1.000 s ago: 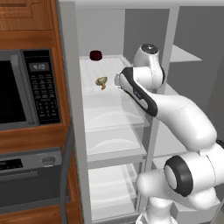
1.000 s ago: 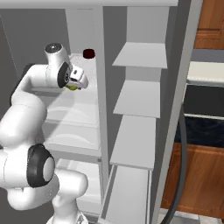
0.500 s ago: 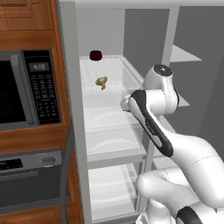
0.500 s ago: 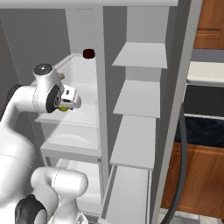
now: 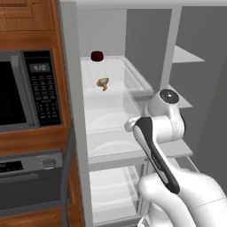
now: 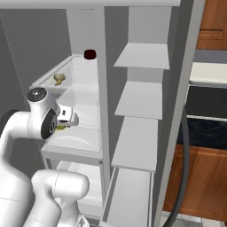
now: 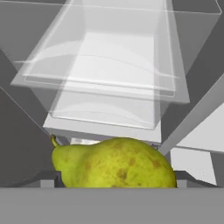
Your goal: Take the pear and mushroom from the fridge shelf and place them in the freezer drawer to begin freezing them.
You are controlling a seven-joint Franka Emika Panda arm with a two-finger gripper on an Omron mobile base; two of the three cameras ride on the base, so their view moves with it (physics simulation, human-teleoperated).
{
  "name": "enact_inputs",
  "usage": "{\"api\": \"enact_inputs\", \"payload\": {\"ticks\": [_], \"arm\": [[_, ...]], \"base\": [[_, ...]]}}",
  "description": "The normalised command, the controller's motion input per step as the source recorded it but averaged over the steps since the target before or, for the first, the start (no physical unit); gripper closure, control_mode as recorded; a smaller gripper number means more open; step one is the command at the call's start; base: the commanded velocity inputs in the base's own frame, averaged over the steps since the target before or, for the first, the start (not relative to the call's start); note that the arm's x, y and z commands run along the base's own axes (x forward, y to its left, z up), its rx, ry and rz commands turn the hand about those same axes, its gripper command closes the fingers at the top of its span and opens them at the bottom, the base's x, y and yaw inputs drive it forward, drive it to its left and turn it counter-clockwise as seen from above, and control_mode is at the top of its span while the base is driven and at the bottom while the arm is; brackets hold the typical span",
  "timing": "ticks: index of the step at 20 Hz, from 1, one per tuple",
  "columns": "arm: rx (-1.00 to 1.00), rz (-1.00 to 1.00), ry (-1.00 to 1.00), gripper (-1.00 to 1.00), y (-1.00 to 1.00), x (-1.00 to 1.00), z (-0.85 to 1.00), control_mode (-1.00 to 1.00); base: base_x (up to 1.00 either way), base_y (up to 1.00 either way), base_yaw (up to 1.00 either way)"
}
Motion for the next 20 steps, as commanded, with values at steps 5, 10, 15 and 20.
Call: {"api": "enact_inputs", "payload": {"ticks": [5, 10, 15, 20], "arm": [[0.00, 0.00, 0.00, 1.00, 0.00, -0.04, 0.00, 1.00], [0.00, 0.00, 0.00, 1.00, 0.00, 0.00, 0.00, 1.00], [0.00, 0.00, 0.00, 1.00, 0.00, 0.00, 0.00, 1.00], [0.00, 0.00, 0.00, 1.00, 0.00, 0.00, 0.00, 1.00]], "base": [[-0.09, 0.00, 0.00], [-0.63, 0.00, 0.00], [-0.72, 0.00, 0.00], [-0.68, 0.00, 0.00]]}}
